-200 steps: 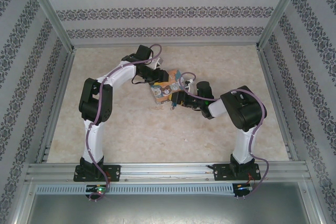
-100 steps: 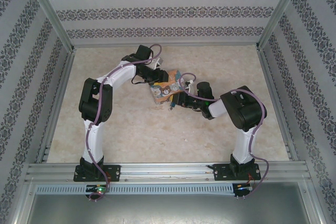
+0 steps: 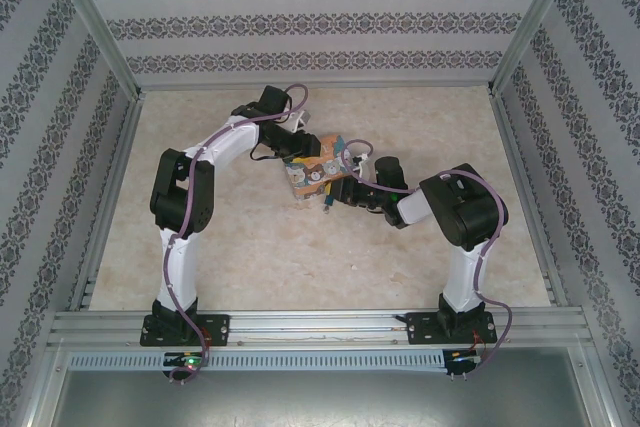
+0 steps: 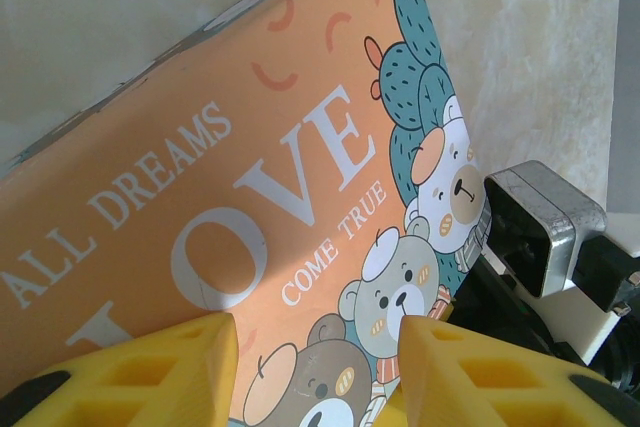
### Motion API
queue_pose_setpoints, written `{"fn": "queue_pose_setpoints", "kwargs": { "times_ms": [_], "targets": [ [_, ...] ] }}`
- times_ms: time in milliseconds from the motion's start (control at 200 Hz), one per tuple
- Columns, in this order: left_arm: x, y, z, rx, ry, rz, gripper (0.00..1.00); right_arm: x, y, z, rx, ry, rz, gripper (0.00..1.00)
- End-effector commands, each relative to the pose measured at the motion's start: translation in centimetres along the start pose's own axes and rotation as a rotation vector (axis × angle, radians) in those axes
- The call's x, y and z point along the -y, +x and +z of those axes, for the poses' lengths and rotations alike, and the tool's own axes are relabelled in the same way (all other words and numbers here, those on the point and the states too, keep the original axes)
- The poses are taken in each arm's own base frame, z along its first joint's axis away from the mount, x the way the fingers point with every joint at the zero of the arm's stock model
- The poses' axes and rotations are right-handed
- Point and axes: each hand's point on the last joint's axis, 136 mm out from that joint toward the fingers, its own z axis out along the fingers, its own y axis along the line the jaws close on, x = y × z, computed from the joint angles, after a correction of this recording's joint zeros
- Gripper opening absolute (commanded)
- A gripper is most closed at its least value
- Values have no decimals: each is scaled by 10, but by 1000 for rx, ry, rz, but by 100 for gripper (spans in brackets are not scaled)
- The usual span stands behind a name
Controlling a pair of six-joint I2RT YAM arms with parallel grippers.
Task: Unlock the padlock with the key
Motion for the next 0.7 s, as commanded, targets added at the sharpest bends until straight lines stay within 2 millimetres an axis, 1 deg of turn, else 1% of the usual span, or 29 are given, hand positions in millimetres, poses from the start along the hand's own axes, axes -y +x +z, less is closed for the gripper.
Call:
{"fn": "queue_pose_setpoints", "kwargs": {
  "times_ms": [0,335,605,694],
  "targets": [
    [-23,19,14,-72,-74,-47,46,-17,6,2,-27,-69,-50,16],
    [-25,19,14,-69,-80,-53,46,-16,6,2,-22,-61,-43,10],
    [-26,17,14,-60,-91,-59,46,-14,5,-1,-12,-51,-38,0],
    [-27,17,14,-61,-94,-62,46,-11,4,-3,0,-38,-34,0]
  ]
}}
